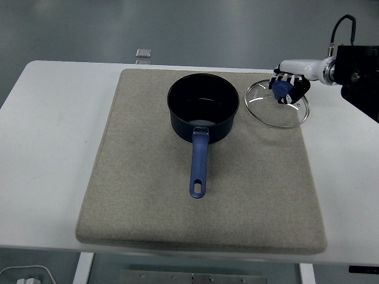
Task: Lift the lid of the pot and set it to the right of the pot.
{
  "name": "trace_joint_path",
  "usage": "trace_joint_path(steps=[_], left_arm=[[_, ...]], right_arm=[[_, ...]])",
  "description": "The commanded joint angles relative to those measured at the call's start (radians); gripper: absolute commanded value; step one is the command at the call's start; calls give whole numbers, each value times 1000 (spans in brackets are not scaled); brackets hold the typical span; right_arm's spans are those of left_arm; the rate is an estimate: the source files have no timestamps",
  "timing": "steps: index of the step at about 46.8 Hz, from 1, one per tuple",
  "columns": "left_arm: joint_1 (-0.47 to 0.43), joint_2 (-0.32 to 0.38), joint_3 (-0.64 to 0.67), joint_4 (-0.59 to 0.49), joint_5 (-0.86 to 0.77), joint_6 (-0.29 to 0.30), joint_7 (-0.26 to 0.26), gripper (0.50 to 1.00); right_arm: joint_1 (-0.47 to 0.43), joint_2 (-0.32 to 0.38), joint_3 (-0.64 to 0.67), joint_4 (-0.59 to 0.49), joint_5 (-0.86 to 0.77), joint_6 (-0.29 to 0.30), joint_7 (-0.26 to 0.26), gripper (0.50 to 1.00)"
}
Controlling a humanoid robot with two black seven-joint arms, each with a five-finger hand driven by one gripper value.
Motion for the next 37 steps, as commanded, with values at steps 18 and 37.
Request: trace_joint_path(steps=[18,37], left_arm=[[0,0,0,0,0,0,0,1000],[0,0,0,0,0,0,0,1000]], right_arm=[[-2,6,9,2,5,2,17,852],[47,-9,15,11,109,46,53,893]])
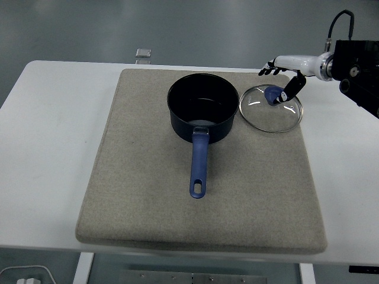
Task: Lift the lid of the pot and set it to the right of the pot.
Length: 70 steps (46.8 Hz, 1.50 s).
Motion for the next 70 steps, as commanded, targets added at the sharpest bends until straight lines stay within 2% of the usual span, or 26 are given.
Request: trace_joint_path(steps=[1,6,23,55,70], left_arm=[[0,0,0,0,-1,0,0,1000],[0,0,0,0,-1,0,0,1000],[0,0,0,0,0,0,0,1000],[0,0,0,0,0,0,0,1000],[0,0,0,0,0,0,0,1000]], right_arm=[[15,-6,0,1,58,24,19,891],[28,-7,2,1,147,44,29,893],[15,6,52,-1,492,47,26,891],[-86,43,100,-35,1099,73,21,891],[-134,60,102,-58,1400,108,13,893]])
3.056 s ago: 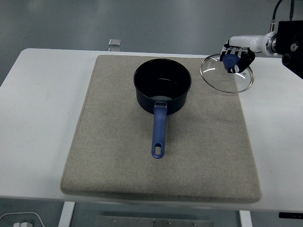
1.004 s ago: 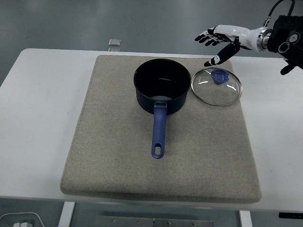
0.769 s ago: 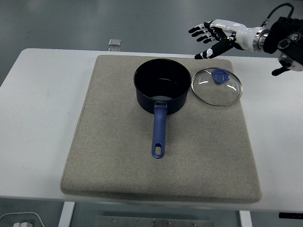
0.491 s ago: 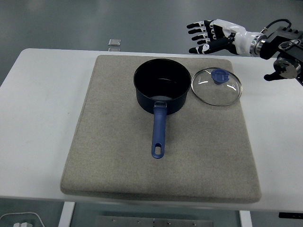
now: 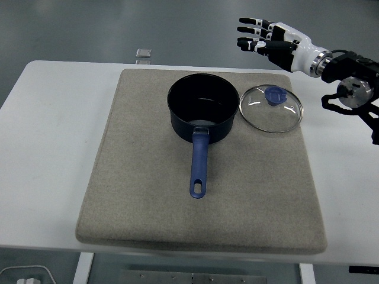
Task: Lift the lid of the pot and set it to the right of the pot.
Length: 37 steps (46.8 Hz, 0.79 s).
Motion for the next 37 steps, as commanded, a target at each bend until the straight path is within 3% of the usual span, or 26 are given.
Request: trace_joint_path(steps=[1,10,37], left_arm=[[0,0,0,0,-1,0,0,1000],[0,0,0,0,0,0,0,1000],[0,0,0,0,-1,0,0,1000]], right_arm=[[-14,12,0,-15,60,6,-1,891],[-48,27,24,-49,166,35,-6,893],[-78,39,81,-64,147,31,-8,897]])
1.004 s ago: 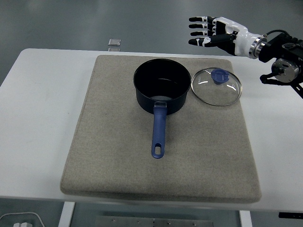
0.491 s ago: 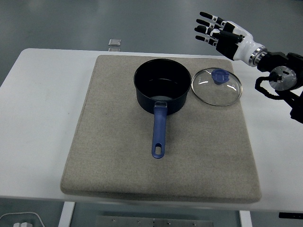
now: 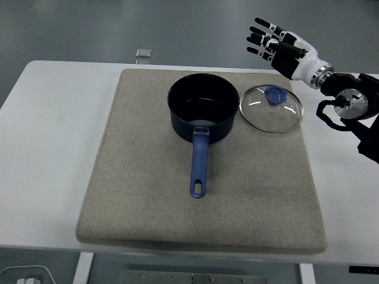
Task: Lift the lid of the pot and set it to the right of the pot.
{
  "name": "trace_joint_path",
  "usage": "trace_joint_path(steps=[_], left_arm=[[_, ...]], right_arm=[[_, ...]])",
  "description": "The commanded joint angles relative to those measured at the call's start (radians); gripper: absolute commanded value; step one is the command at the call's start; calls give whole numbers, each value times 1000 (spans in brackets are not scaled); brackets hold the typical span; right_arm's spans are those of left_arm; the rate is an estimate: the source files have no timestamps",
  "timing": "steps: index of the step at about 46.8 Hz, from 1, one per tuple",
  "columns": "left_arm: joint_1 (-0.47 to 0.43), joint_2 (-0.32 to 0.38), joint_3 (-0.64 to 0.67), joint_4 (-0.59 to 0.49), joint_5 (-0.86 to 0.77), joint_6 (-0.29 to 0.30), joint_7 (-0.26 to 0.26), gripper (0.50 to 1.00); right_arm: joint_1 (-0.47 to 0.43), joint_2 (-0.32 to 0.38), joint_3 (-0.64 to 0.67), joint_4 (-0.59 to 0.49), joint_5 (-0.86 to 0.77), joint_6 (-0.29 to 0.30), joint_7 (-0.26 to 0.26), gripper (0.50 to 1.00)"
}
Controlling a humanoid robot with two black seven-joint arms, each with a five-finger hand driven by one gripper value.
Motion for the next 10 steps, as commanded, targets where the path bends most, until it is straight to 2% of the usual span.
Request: trace_joint_path(steps=[1,5,10], left_arm=[[0,0,-1,0,0,0,0,1000],[0,0,0,0,0,0,0,1000],[0,0,0,0,0,0,0,1000]], right_arm=[[1,0,0,2,0,8,0,897],[3,0,2,2,0,6,0,915],[1,-2,2,2,0,5,2,915]])
